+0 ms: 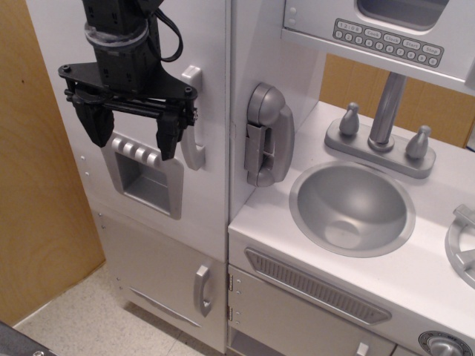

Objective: Open fridge

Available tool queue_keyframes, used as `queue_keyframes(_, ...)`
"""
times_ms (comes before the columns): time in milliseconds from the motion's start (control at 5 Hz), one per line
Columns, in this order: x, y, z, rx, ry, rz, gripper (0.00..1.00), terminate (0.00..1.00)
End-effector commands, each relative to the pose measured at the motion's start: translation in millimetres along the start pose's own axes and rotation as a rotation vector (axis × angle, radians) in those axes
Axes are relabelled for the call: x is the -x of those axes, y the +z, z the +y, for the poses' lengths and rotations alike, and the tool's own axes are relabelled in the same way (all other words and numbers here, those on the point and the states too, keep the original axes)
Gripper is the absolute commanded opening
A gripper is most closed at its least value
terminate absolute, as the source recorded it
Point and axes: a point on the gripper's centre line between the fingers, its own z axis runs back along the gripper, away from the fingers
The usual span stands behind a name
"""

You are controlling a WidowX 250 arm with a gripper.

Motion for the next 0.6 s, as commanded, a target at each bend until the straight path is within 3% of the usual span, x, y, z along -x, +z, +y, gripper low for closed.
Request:
queue_keyframes(0, 0, 0, 0, 0.000, 0.000, 0.000, 1.00, 0.00)
queue_keyframes(400, -26, -18, -13, -0.004, -0.017, -0.020, 1.00, 0.00)
